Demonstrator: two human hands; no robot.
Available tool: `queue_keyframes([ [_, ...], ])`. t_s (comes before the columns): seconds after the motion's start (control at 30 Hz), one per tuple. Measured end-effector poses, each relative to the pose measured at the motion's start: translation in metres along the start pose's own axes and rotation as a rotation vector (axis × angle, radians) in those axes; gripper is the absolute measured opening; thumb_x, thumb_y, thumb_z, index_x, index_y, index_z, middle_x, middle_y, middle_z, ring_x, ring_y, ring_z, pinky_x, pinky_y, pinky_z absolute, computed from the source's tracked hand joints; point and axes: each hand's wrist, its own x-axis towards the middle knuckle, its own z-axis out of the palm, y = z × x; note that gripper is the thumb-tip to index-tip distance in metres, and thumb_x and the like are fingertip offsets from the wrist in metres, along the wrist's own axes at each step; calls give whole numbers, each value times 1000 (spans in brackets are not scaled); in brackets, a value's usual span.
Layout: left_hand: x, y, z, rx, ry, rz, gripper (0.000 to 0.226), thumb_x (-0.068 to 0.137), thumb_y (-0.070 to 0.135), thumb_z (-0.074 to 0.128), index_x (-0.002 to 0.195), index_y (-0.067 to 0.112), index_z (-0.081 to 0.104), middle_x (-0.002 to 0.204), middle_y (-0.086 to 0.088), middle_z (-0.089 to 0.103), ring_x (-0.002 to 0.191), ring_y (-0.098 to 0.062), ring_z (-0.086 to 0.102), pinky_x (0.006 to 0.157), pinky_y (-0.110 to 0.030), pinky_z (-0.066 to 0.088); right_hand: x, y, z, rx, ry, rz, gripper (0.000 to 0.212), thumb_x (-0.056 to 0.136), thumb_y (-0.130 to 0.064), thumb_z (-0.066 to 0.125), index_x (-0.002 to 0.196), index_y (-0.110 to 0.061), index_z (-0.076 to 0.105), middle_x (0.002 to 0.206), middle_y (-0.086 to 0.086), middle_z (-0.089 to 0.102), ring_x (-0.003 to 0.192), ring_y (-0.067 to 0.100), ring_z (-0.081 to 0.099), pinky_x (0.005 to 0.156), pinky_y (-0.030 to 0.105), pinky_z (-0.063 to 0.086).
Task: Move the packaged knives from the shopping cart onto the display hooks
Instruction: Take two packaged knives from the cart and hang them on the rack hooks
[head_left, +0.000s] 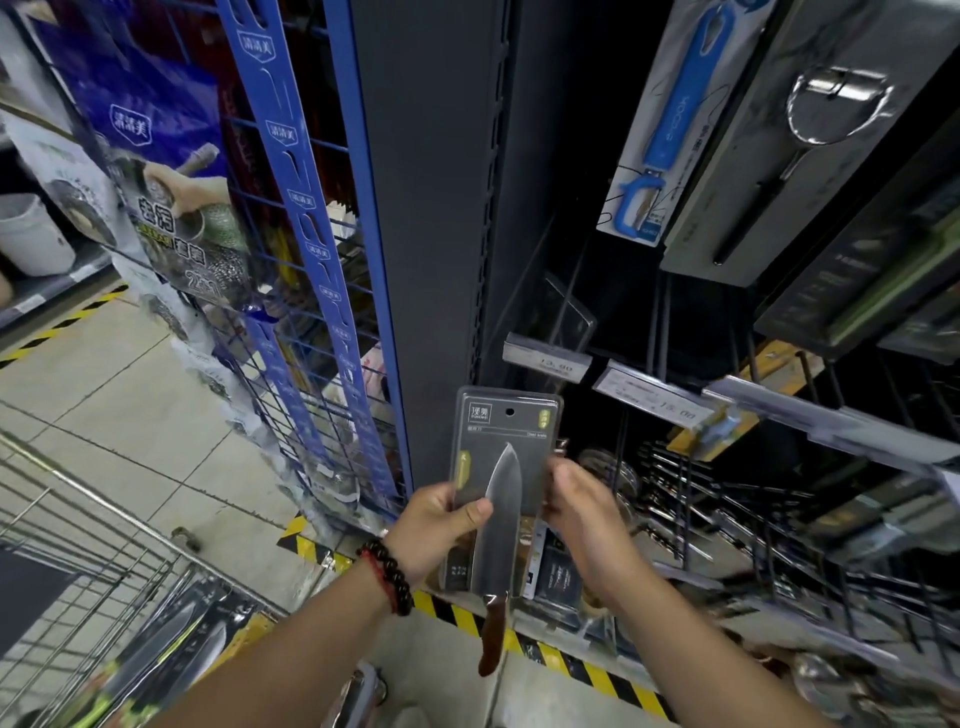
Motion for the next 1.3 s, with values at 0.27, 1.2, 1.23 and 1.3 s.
queue_keyframes([
  [0.27,-9,28,13,129,-15,152,10,90,14,65,95,22,63,93,9,70,89,-7,68,76,-21,53,-8,-22,11,9,115,-113,27,87,10,59,101,-12,61,93,5,76,89,20,72,80,39,57],
  [1.2,44,127,-23,1155,640,690,135,70,40,81,134,47,-38,152,4,-25,129,-16,-50,113,-47,-9,44,-31,12,-77,191,-178,30,93,7,53,105,-19,60,103,-4,69,91,5,65,80,18,54],
  [1.23,45,127,-23,1152,641,695,135,70,39,81,134,48,-38,152,4,-26,128,-16,-50,112,-48,-7,44,-30,12,-68,195,-188,30,93,7,53,106,-18,60,103,-4,69,93,6,65,80,18,54],
  [1.3,46,127,-22,1141,637,701,135,71,37,80,133,48,-39,150,4,-34,128,-16,-51,112,-51,-6,43,-29,10,-42,198,-195,31,93,7,53,105,-20,60,101,-8,69,91,1,66,76,14,53],
])
